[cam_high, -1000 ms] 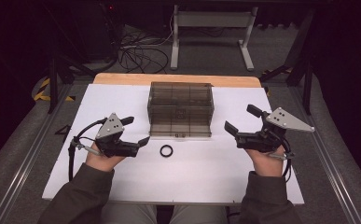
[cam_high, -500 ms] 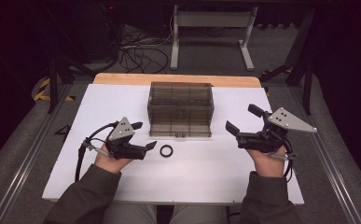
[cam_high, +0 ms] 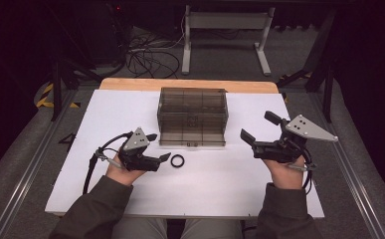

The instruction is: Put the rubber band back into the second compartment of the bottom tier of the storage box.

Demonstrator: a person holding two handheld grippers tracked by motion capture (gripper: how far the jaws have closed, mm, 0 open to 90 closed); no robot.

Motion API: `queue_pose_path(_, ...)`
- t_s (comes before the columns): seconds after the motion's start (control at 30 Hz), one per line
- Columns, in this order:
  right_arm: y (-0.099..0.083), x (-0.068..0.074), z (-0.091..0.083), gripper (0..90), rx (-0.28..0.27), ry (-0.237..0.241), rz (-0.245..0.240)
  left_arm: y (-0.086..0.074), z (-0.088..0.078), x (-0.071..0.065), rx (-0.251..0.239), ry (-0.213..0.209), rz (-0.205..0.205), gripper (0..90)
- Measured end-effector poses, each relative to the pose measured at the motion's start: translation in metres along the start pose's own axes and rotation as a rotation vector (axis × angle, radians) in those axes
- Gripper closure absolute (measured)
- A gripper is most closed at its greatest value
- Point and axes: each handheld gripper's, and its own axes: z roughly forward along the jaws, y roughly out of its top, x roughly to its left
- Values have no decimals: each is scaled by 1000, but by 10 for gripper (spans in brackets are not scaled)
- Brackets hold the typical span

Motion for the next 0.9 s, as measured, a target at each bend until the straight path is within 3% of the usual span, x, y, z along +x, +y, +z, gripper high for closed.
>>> queue_pose_path(0.9, 2, 2, -1, 10, -1, 2, -12, -13, 34, -2, 86, -31, -6, 241)
